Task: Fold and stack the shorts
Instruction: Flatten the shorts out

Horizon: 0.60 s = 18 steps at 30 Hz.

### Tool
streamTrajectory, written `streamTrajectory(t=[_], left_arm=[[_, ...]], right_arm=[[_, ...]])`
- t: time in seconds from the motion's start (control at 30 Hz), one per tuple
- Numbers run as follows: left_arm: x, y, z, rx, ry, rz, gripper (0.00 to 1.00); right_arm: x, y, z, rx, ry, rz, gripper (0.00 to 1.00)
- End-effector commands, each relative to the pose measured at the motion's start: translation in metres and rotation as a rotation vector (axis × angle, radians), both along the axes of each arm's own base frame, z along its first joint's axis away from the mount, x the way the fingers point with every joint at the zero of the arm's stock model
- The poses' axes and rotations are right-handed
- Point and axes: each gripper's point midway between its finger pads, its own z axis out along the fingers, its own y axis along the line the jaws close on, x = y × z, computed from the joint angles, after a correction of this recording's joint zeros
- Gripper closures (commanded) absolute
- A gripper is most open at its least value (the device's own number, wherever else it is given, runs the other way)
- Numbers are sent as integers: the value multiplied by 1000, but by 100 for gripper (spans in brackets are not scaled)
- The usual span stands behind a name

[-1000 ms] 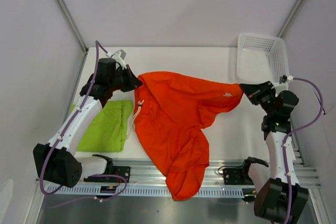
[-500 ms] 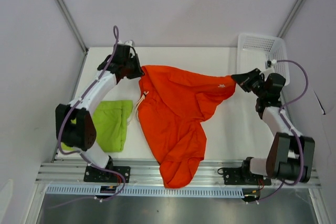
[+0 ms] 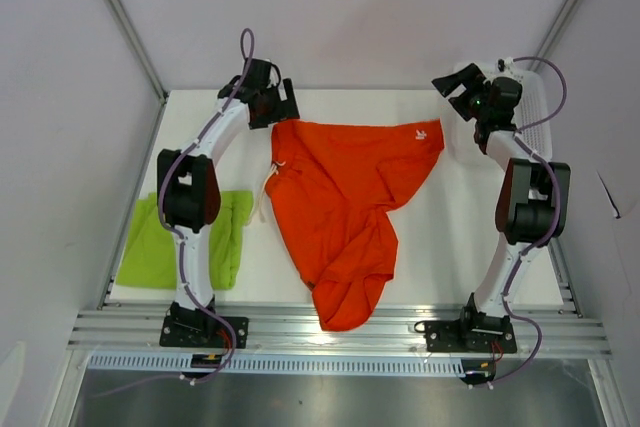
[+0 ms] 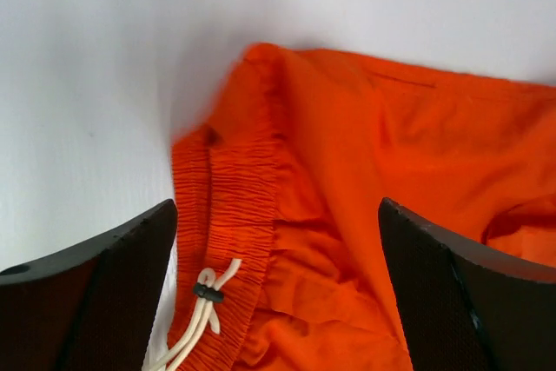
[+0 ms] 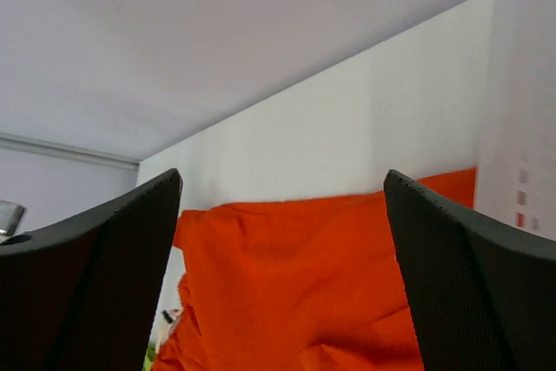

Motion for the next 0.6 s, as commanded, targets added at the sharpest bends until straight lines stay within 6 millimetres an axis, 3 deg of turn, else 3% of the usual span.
streamTrajectory(t=[0.0, 0.07, 0.13, 0.2, 0.23, 0.3, 0.4, 0.57], left_arm=[[15, 5, 48, -12, -118, 25, 1], [8, 7, 63, -16, -147, 20, 1], [-4, 9, 59, -14, -127, 19, 1], [-14, 10, 76, -32, -149, 17, 1], [-24, 12, 63, -24, -112, 20, 1], [-33, 16, 67, -21, -106, 35, 1], [-49, 22, 45, -10, -58, 49, 1], [-50, 26, 25, -44, -39, 46, 1]], right_arm=[[6, -13, 19, -100, -13, -66, 1], [-6, -14, 25, -147, 17, -75, 1], [-16, -3, 26, -179, 36, -28, 1], [-33, 20, 18, -253, 88, 50, 7], [-38, 27, 14, -291, 99, 63, 10], [-57, 47, -5, -386, 169, 114, 14], [-77, 80, -29, -483, 242, 184, 18], [-99, 124, -76, -667, 354, 293, 21]])
